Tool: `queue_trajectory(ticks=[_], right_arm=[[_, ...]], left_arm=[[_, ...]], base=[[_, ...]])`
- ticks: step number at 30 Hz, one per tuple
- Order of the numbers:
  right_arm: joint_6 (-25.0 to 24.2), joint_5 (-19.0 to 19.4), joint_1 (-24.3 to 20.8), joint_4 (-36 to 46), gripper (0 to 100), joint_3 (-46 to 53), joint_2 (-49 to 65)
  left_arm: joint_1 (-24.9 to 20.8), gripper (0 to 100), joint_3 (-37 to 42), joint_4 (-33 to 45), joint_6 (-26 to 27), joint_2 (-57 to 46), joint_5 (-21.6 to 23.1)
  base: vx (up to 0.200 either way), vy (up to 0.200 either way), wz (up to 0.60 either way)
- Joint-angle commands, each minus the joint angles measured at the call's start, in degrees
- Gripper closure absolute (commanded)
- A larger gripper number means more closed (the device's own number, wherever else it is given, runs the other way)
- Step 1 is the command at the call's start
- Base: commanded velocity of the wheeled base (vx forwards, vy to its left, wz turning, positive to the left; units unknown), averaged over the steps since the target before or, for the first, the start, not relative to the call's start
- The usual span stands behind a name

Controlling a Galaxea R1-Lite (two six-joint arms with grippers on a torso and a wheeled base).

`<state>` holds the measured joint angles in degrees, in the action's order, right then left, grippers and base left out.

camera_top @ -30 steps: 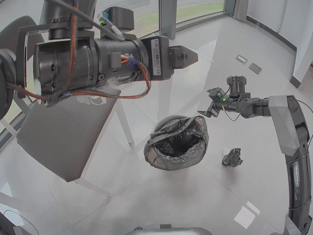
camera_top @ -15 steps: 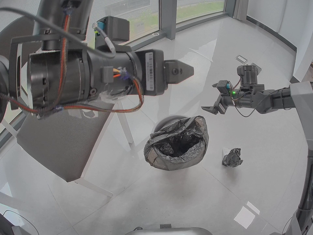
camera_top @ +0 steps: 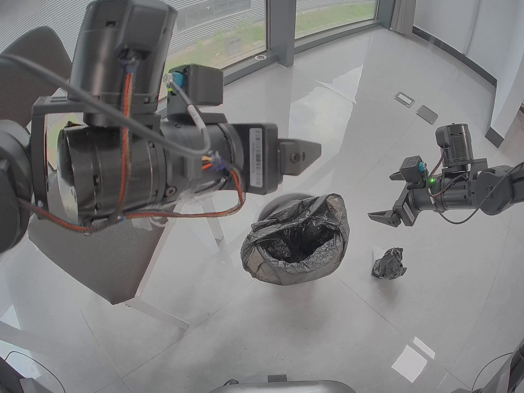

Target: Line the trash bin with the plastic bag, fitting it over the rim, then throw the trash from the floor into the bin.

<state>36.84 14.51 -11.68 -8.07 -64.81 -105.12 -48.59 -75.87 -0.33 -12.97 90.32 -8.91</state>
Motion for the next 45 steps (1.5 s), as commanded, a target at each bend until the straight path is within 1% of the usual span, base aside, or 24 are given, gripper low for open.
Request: queue_trajectory(ticks=[1, 9, 12, 15, 17, 18, 19, 20, 21, 22, 28, 30, 34, 35, 36, 38, 45], right_arm=[[-0.2, -0.1, 0.0, 0.1, 0, 0.8, 2.5], [-0.2, -0.1, 0.0, 0.1, 0, 0.7, 2.3], [-0.2, -0.1, 0.0, 0.0, 0, 0.8, 2.3], [-0.2, -0.1, -0.3, 0.0, 0, 0.9, 2.4], [-0.2, -0.1, -0.3, 0.0, 0, 0.9, 2.5], [-0.3, -0.1, -0.4, 0.0, 0, 0.9, 2.5], [-0.3, -0.1, -0.4, 0.1, 0, 0.9, 2.6], [-0.3, -0.1, -0.4, 0.1, 0, 0.9, 2.6], [-0.3, -0.1, -0.4, 0.1, 0, 1.0, 2.6], [-0.3, -0.1, -0.5, 0.1, 0, 1.0, 2.6], [-0.5, -0.1, -1.1, 0.0, 0, 0.9, 2.6], [-0.9, -0.1, -1.5, 0.0, 0, 0.9, 2.7], [-2.3, -0.1, -2.3, 0.0, 0, 0.9, 3.2], [-2.3, -0.1, -2.3, 0.0, 0, 0.9, 3.2], [-2.4, -0.1, -2.7, 0.0, 0, 0.9, 3.3], [-2.4, -0.1, -3.2, 0.0, 0, 1.1, 3.3], [-2.4, -0.1, -3.9, 0.0, 0, 1.3, 4.8]], left_arm=[[1.7, 0, 1.0, -1.0, 0.0, 1.3, 0.6], [1.7, 0, 0.7, -1.3, 0.0, 2.5, 0.8], [1.9, 0, 0.7, -1.4, 0.1, 3.1, 0.7], [4.4, 0, 1.9, 0.9, 3.4, 5.3, 2.6], [6.8, 0, 3.2, 3.3, 9.3, 7.4, 2.5], [7.5, 0, 3.9, 3.2, 13.5, 8.2, 2.4], [8.2, 0, 4.2, 3.1, 16.3, 8.8, 2.2], [8.4, 0, 4.2, 3.1, 16.9, 9.0, 2.2], [9.4, 0, 4.4, 2.6, 20.6, 10.6, 2.2], [9.7, 0, 4.3, 2.3, 21.6, 11.5, 2.3], [10.5, 0, 2.1, 0.3, 25.3, 19.1, 2.4], [10.1, 0, 1.6, 0.3, 26.5, 20.4, 2.2], [9.2, 0, 0.5, 0.0, 30.6, 23.3, 2.1], [9.2, 0, 0.5, 0.0, 30.6, 23.3, 2.1], [9.2, 0, -1.1, -0.8, 31.6, 25.3, 2.1], [9.2, 0, -2.9, -0.9, 31.5, 27.0, 2.1], [10.0, 0, -5.3, -0.8, 31.8, 31.0, 2.2]], base=[[0.200, 0.000, 0.00], [0.200, 0.000, 0.00], [0.000, 0.000, 0.00], [0.000, 0.000, 0.00], [0.000, 0.000, 0.00], [0.000, 0.000, 0.00], [0.000, 0.000, 0.00], [0.000, 0.000, 0.00], [0.000, 0.000, 0.00], [0.000, 0.000, 0.00], [0.000, 0.000, 0.00], [0.000, 0.000, 0.00], [0.000, 0.000, 0.00], [0.000, 0.000, 0.00], [0.000, 0.000, 0.00], [0.000, 0.000, 0.00], [0.000, 0.000, 0.00]])
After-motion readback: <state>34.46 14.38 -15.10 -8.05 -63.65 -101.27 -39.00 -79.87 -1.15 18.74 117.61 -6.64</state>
